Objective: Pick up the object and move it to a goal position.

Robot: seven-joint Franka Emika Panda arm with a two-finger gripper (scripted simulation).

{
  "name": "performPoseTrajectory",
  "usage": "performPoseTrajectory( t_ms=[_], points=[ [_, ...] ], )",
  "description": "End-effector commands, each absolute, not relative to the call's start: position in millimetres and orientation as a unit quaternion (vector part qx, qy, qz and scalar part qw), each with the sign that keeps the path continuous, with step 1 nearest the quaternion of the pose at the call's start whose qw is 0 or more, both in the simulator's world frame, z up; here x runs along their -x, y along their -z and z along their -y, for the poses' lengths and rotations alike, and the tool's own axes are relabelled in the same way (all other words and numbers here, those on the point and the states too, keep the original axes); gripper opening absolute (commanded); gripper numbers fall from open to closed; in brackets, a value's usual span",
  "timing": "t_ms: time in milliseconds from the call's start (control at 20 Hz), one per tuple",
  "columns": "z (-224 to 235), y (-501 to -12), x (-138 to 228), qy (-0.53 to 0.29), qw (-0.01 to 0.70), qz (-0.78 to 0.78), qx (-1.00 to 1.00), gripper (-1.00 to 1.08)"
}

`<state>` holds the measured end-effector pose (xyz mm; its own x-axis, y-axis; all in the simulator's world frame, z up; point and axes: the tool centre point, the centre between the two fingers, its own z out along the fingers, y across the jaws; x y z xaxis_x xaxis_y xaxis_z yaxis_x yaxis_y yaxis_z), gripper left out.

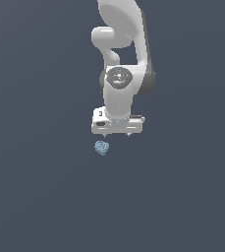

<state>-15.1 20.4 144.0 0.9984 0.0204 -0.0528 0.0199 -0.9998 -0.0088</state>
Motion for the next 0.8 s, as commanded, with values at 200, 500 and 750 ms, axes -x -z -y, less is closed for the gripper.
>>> performPoseTrajectory(
  t_ms=[200, 500, 750],
  points=[
    [-12, -146, 15, -0.024, 0.002, 0.000, 1.000, 1.00],
    [7, -153, 15, -0.017, -0.004, -0.020, 1.000, 1.00],
    [7, -151, 15, -0.017, -0.003, -0.024, 1.000, 1.00]
  ],
)
